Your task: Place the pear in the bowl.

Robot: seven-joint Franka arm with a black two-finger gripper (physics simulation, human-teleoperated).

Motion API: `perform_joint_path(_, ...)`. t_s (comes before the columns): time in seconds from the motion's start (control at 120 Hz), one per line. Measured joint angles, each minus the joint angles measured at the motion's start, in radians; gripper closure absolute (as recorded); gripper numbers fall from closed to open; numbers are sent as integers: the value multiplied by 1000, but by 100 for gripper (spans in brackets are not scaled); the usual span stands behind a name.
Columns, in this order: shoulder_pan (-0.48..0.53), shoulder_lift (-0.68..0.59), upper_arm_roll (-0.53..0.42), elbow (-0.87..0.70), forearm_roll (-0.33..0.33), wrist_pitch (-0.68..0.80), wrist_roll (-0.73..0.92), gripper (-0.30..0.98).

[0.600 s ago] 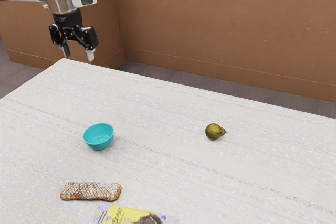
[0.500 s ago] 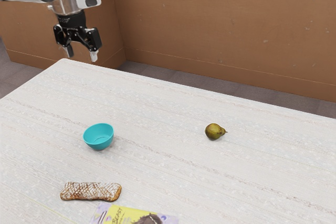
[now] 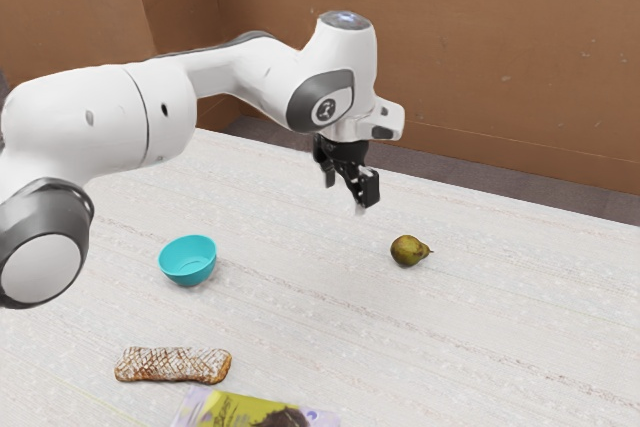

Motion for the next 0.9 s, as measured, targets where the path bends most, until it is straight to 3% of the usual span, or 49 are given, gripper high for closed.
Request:
perform_joint_path(0.208,0,208,-82,163,-1,94,70,3)
perform_joint_path(0.4,-13,307,-144,254,-1,144,88,3)
perform_joint_path(0.9,104,450,-171,353,0,234,79,3)
